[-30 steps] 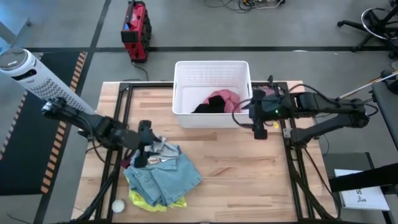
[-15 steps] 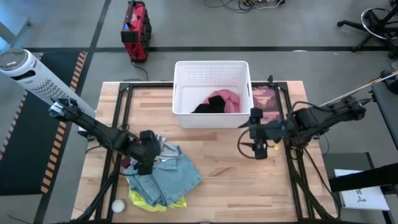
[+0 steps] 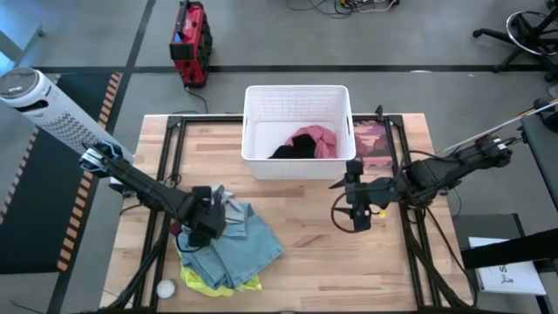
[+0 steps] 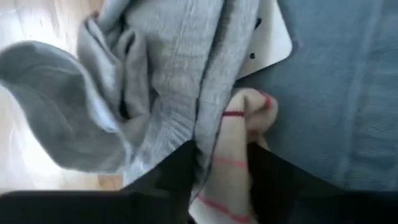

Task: Sort clothes
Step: Put the gray sock into the white laundry bin

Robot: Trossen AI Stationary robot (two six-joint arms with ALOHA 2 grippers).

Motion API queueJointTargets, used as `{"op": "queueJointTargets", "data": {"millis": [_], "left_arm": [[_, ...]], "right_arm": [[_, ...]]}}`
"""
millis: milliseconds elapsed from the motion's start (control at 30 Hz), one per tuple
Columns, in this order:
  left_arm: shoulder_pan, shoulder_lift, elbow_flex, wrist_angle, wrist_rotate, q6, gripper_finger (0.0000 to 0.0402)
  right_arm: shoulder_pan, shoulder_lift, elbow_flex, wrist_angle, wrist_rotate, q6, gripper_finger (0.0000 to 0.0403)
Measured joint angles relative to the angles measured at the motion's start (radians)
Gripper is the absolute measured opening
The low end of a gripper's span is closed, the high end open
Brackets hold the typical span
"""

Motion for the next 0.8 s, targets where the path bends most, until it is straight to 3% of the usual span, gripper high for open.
{"op": "queueJointTargets", "data": {"millis": [200, 600, 800], "left_arm": [[0.001, 0.010, 0.083, -0.103, -0.012, 0.051, 0.0014], [0.018, -0.050, 0.509, -0.102, -0.258, 0.208, 0.0006], [0.021, -0.079, 0.554, 0.060, -0.264, 0.324, 0.0006]], "right_arm": [[0.000, 0.000, 0.000, 0.022, -0.001, 0.008, 0.0255], [0.048, 0.000, 0.000, 0.025, -0.002, 0.054, 0.0255], [0.096, 0.000, -0.001, 0.024, 0.000, 0.065, 0.0246]]}}
